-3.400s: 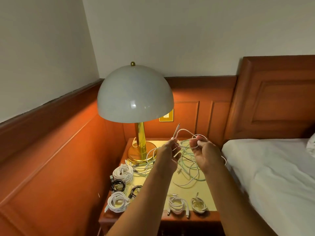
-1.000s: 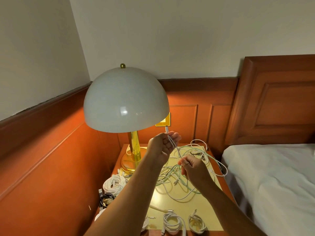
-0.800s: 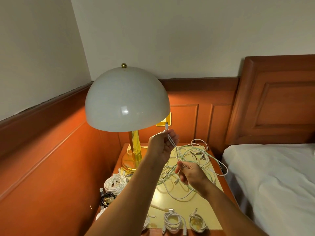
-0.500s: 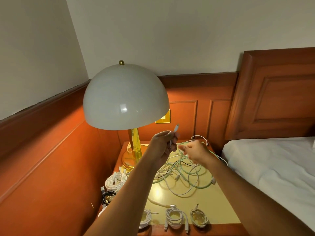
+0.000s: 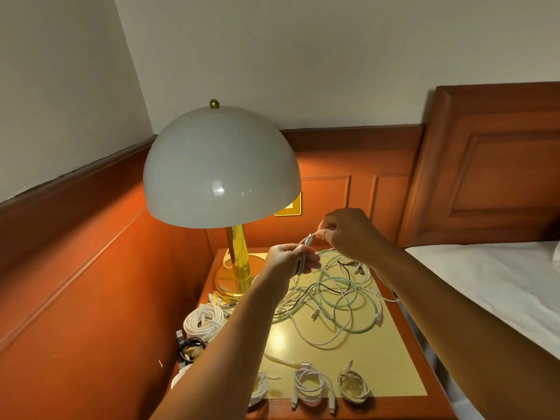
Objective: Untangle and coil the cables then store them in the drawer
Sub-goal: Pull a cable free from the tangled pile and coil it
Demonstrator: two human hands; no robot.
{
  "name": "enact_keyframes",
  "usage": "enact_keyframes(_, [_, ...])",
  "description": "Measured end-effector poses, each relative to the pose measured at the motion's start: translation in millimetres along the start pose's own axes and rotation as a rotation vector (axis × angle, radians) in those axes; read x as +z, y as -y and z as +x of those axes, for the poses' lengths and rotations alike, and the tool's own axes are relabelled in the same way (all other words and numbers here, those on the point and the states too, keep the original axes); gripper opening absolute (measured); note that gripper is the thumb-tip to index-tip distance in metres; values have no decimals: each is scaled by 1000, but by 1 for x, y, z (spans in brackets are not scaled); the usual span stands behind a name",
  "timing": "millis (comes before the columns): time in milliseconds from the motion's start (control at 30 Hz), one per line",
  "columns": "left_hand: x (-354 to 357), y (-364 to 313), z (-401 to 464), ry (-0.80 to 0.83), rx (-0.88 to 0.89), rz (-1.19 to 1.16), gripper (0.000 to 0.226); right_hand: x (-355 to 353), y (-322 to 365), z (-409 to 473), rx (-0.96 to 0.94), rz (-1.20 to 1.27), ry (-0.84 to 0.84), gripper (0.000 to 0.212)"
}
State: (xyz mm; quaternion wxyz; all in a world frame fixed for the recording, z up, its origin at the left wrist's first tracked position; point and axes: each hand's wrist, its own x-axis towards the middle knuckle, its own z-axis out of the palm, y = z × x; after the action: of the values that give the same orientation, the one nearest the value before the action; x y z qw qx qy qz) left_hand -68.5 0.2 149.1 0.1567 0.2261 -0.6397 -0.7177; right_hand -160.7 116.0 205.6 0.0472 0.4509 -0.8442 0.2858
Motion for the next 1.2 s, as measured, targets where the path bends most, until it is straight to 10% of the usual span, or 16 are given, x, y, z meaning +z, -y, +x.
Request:
enact_keyframes(467, [17,-13,9,54,-31,-636,25,55,-26,-68,416,861,65,41])
enact_keyframes(733, [30,-18,-5,120,-61,-661,28,62,-40,-87,503,1354,241,17])
enact_keyframes(1200, [7,-36,-105,216,13,-326,27,48,-3,-116,500,1197,192,19])
